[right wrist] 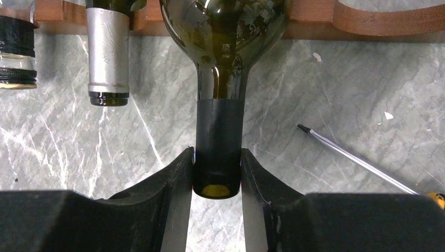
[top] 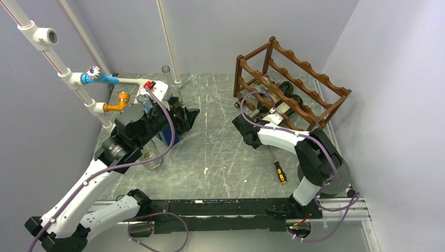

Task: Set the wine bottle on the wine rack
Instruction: Place the wine bottle in the wine rack.

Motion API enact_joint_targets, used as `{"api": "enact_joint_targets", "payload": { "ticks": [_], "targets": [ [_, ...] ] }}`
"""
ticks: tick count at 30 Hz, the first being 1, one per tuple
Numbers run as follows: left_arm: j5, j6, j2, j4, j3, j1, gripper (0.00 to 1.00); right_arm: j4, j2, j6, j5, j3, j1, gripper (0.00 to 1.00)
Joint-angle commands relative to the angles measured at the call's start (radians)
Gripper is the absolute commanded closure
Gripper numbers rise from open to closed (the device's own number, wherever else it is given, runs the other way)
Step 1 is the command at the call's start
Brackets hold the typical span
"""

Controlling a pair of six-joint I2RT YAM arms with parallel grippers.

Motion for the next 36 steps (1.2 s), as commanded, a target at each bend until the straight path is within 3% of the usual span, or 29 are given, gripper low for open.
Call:
{"api": "enact_joint_targets", "payload": {
  "ticks": [1, 22, 30, 33, 36],
  "targets": [
    [0.015, 0.001, -0.009, 0.023, 0.027, -0.006, 0.0, -0.039, 0.011, -0.005, 0.052, 0.0, -0.03, 1.0],
    [0.015, 0.001, -0.007, 0.021, 0.028, -0.009, 0.0, -0.018, 0.056, -0.042, 0.102, 0.007, -0.098, 1.0],
    [0.015, -0.001, -0.004, 0.024, 0.029, -0.009, 0.01, 0.024, 0.047, -0.157, 0.134, 0.038, -0.107, 1.0],
    [0.015, -0.001, -0.004, 0.024, 0.03, -0.008, 0.01, 0.046, 0.041, -0.202, 0.113, 0.041, -0.108, 0.73],
    [0.015, -0.001, -0.004, 0.023, 0.031, -0.009, 0.0, 0.058, 0.04, -0.229, 0.084, 0.044, -0.107, 0.58]
  ]
}}
